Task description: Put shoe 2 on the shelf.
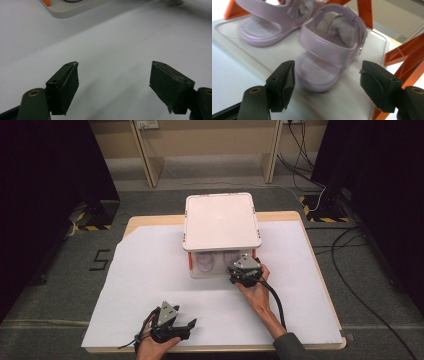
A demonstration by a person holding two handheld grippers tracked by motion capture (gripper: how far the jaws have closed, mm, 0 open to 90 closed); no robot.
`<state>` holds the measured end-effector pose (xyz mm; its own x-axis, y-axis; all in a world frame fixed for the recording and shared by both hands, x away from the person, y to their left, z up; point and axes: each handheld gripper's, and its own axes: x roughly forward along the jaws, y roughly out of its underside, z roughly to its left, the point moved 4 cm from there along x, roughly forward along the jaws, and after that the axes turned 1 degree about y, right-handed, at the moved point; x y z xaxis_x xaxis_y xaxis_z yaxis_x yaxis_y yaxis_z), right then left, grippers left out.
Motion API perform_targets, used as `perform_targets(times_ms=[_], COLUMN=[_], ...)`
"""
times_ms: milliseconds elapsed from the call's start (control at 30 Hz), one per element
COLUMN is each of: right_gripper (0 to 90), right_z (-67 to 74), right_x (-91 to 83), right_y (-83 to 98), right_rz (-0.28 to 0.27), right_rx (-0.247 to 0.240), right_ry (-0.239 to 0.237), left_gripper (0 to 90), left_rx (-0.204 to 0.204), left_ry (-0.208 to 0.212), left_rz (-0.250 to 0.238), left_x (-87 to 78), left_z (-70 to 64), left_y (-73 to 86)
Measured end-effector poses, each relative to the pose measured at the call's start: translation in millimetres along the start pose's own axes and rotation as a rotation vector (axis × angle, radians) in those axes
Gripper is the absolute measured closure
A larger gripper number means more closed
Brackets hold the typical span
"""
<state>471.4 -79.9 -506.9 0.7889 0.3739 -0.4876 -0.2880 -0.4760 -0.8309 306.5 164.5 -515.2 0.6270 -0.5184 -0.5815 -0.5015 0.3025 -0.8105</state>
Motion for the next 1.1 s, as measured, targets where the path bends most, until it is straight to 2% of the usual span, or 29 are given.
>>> perform_targets(times_ms=[67, 100, 300, 333, 367, 433, 500, 567, 600, 733, 900, 1100], right_gripper=[27.5, 27.0, 24.7, 24.4, 24.4, 23.3, 23.0, 21.7, 21.7, 20.6, 20.7, 20.7], right_z=[1.4, 3.8, 4.8, 5.8, 5.8, 7.4, 7.1, 8.6, 8.6, 10.3, 9.3, 7.7], right_x=[-4.1, -10.7, -25.2, -33.5, -33.5, -49.4, -53.5, -71.0, -71.0, -93.1, -109.0, -123.1], right_y=[0.0, 0.5, -0.5, 0.1, 0.1, 2.2, 2.7, 6.4, 6.4, 17.6, 31.7, 40.4], right_rz=[-0.002, -0.001, -0.004, -0.012, -0.012, -0.028, -0.036, -0.048, -0.048, -0.044, -0.044, -0.049], right_rx=[0.011, 0.028, 0.061, 0.093, 0.093, 0.125, 0.124, 0.137, 0.137, 0.183, 0.202, 0.222], right_ry=[-0.015, -0.043, -0.092, -0.117, -0.117, -0.16, -0.166, -0.193, -0.193, -0.24, -0.258, -0.275], left_gripper=[22.7, 22.6, 22.6, 22.6, 22.6, 22.6, 22.6, 22.6, 22.6, 22.6, 22.5, 22.5], left_rx=[0.0, 0.002, 0.007, 0.005, 0.005, 0.004, 0.003, 0.004, 0.004, 0.004, 0.005, 0.004], left_ry=[0.001, 0.0, 0.002, 0.003, 0.003, 0.0, 0.0, 0.0, 0.0, 0.001, 0.0, -0.001], left_rz=[-0.002, -0.001, -0.002, -0.001, -0.001, 0.0, -0.001, -0.006, -0.006, -0.006, -0.003, -0.004], left_x=[-0.3, -0.3, 0.2, 0.6, 0.6, 0.1, -0.2, -0.5, -0.5, -0.8, -0.6, -0.8], left_z=[0.2, 0.0, -1.5, -1.4, -1.4, -0.4, -0.4, -0.1, -0.1, -0.6, -0.9, -0.7], left_y=[-0.3, -0.4, -0.2, 0.1, 0.1, -0.1, -0.2, -0.7, -0.7, -0.6, -0.4, -0.5])
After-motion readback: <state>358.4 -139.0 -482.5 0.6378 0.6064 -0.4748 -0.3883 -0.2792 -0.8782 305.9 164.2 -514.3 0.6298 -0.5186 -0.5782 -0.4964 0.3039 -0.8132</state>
